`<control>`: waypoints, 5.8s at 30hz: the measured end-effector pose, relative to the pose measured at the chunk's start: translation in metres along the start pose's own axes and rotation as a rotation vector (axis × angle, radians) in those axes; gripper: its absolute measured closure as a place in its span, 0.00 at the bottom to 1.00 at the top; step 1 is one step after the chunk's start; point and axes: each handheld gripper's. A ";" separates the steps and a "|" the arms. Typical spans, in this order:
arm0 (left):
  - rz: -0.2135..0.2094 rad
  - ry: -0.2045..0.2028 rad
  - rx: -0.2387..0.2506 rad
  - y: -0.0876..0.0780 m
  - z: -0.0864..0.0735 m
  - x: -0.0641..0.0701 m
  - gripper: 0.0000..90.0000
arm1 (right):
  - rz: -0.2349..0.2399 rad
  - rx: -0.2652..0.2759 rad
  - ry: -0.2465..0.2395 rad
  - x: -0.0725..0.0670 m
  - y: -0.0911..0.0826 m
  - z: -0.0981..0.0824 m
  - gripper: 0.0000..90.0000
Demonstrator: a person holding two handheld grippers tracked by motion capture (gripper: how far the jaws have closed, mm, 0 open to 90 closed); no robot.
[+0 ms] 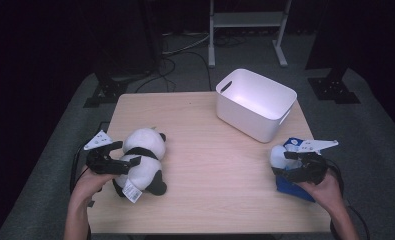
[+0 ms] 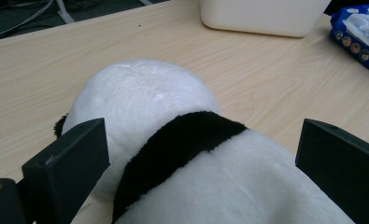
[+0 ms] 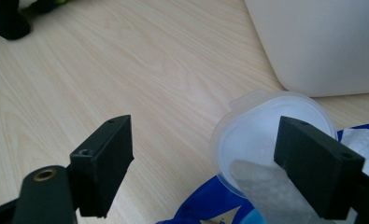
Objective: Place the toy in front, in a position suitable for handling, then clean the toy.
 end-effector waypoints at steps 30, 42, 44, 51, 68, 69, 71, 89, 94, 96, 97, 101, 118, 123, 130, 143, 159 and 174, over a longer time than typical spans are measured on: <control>0.025 -0.068 -0.177 0.033 0.000 0.002 0.30 | -0.013 -0.009 -0.063 -0.016 -0.005 0.006 0.20; -0.006 0.023 -0.122 0.025 -0.004 0.002 0.57 | -0.011 -0.008 -0.078 -0.019 -0.006 0.008 0.20; -0.031 0.042 -0.115 0.025 -0.003 0.003 0.58 | -0.010 -0.008 -0.076 -0.019 -0.006 0.008 0.20; -0.146 0.116 -0.124 0.033 0.002 0.012 0.59 | -0.007 -0.013 -0.085 -0.020 -0.007 0.010 0.20; -0.421 0.317 -0.152 0.069 0.028 0.030 0.66 | -0.008 -0.009 -0.090 -0.016 -0.014 0.010 0.20; -0.441 0.326 -0.160 0.071 0.030 0.030 0.67 | -0.009 -0.011 -0.092 -0.015 -0.014 0.010 0.20; -0.479 0.344 -0.175 0.076 0.035 0.032 0.70 | -0.008 -0.012 -0.096 -0.015 -0.013 0.010 0.20; -0.382 0.308 -0.333 0.101 0.059 0.054 0.19 | 0.010 -0.030 -0.113 -0.020 -0.008 0.012 0.20; -0.294 0.266 -0.460 0.119 0.055 0.055 0.10 | 0.011 -0.035 -0.125 -0.023 -0.006 0.013 0.20; -0.289 0.271 -0.473 0.122 0.055 0.056 0.11 | 0.011 -0.033 -0.125 -0.024 -0.007 0.013 0.20; -0.284 0.286 -0.487 0.123 0.056 0.057 0.19 | 0.011 -0.031 -0.127 -0.023 -0.007 0.012 0.20; -0.289 0.345 -0.493 0.119 0.060 0.060 0.42 | 0.016 -0.024 -0.118 -0.022 -0.008 0.012 0.20; -0.562 0.589 -0.455 0.133 0.096 0.107 0.58 | 0.019 0.017 -0.091 -0.017 -0.017 0.013 0.20; -0.645 0.614 -0.495 0.162 0.085 0.119 0.57 | 0.022 0.009 -0.104 -0.018 -0.015 0.013 0.20; -0.660 0.585 -0.471 0.164 0.083 0.121 0.48 | 0.024 -0.010 -0.104 -0.018 -0.012 0.012 0.20; -0.596 0.450 -0.297 0.128 0.093 0.106 0.16 | 0.026 -0.018 -0.099 -0.017 -0.010 0.011 0.20; -0.463 0.286 -0.137 0.066 0.050 0.067 0.06 | 0.018 -0.022 -0.073 -0.012 -0.008 0.010 0.20; -0.438 0.265 -0.137 0.054 0.036 0.058 0.06 | -0.033 -0.014 -0.042 0.006 -0.025 0.013 0.21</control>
Point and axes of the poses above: each handheld gripper's, and its own axes: y roughly forward along the jaws, z roughly out of its top, x roughly to its right, and after that the axes turned 7 degrees about -z, right-handed
